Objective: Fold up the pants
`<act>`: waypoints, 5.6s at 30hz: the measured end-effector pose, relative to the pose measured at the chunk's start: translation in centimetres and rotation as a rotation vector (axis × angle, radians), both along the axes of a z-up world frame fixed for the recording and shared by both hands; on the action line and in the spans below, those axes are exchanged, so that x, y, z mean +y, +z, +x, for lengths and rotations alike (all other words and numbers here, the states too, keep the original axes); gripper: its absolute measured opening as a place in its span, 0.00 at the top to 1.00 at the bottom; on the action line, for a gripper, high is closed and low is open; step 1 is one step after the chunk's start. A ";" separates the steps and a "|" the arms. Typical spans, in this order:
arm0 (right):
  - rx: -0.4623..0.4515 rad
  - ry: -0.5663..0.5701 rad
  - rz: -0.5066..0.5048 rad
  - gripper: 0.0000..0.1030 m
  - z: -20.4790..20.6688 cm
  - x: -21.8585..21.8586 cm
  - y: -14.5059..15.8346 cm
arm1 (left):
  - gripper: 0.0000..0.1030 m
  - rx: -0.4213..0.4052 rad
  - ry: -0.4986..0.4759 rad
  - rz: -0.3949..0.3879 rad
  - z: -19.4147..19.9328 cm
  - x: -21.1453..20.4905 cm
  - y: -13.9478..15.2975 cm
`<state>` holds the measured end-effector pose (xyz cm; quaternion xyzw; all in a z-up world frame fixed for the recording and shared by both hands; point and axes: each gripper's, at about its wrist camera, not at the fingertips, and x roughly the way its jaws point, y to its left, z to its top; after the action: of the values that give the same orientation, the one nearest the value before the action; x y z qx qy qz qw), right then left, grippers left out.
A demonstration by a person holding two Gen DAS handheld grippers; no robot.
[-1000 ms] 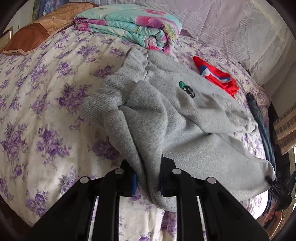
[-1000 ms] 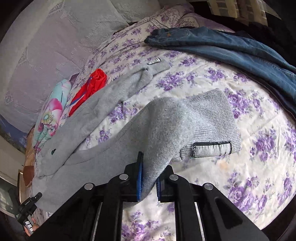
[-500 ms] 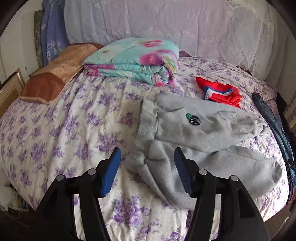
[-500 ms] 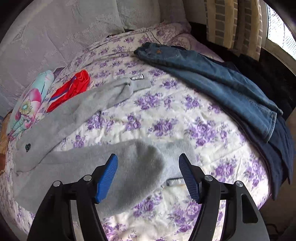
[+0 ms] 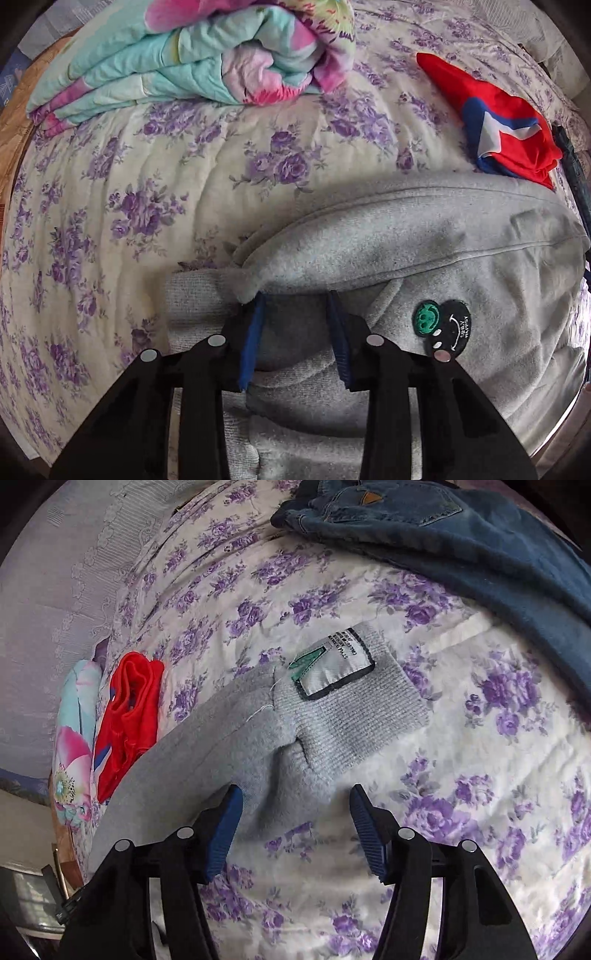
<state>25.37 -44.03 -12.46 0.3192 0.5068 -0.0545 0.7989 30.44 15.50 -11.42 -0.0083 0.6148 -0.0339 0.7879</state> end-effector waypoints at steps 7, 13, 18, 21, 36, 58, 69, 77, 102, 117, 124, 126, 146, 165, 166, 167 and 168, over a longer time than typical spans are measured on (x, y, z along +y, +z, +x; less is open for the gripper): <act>-0.050 -0.014 -0.134 0.88 -3.3 -0.2 4.9 | 0.71 -0.013 -0.016 0.017 -0.4 0.2 0.4; 0.091 -0.018 -0.110 0.85 -5.5 -1.5 1.1 | 0.72 -0.035 -0.006 -0.006 -1.8 1.2 0.1; 0.093 -0.017 -0.089 0.66 -5.1 -1.4 -0.4 | 0.72 -0.032 -0.068 0.085 -2.3 0.1 1.1; 0.100 -0.009 -0.193 0.61 -7.0 0.0 2.2 | 0.63 -0.072 -0.104 0.089 -4.0 1.3 3.8; -0.151 0.300 -0.296 0.46 -18.7 13.6 10.4 | 0.12 -0.112 -0.386 0.037 2.2 1.0 7.4; -0.101 1.291 -0.306 0.35 9.2 41.0 6.7 | 0.89 -0.062 -0.481 -0.098 1.3 0.9 3.2; 0.007 1.345 -0.338 0.88 11.7 40.5 1.9 | 0.89 -0.050 -0.469 -0.116 1.9 1.0 2.9; -0.199 1.221 -0.380 0.90 9.3 37.7 9.4 | 0.89 -0.133 -0.447 -0.135 1.0 1.2 6.2; -0.253 1.247 -0.287 0.90 -20.9 39.8 7.3 | 0.89 -0.258 -0.735 -0.042 -23.8 2.1 7.0; -0.062 1.320 -0.289 0.89 -20.9 41.8 0.4 | 0.77 -0.182 -0.754 -0.105 -26.0 3.2 4.6; -0.087 1.323 -0.329 0.89 -21.7 42.1 0.7 | 0.23 -0.348 -0.667 -0.258 -30.1 7.6 10.9; -0.109 1.335 -0.362 0.87 -22.2 42.5 0.7 | 0.23 -0.396 -0.580 -0.285 -30.1 7.0 12.7; -0.110 1.187 -0.176 0.70 -22.1 38.5 4.7 | 0.99 -0.001 -0.123 -0.424 -26.4 -3.9 -1.3; 0.085 0.948 -0.273 0.51 -12.1 35.8 6.1 | 0.99 -0.021 -0.160 -0.380 -26.5 -4.1 -1.0; 0.089 0.857 -0.331 0.36 -9.8 33.8 7.2 | 0.99 -0.019 -0.159 -0.376 -26.5 -4.2 -0.9; 0.107 0.769 -0.397 0.36 -7.1 31.7 7.9 | 0.99 -0.018 -0.159 -0.369 -26.5 -4.3 -0.9; 0.150 0.688 -0.469 0.36 -4.7 29.4 8.1 | 0.99 -0.018 -0.159 -0.359 -26.4 -4.6 -0.8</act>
<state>20.65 -14.61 -4.37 -0.0640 0.6146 0.0782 0.7824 4.08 10.90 -12.24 -0.0998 0.5905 -0.2054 0.7740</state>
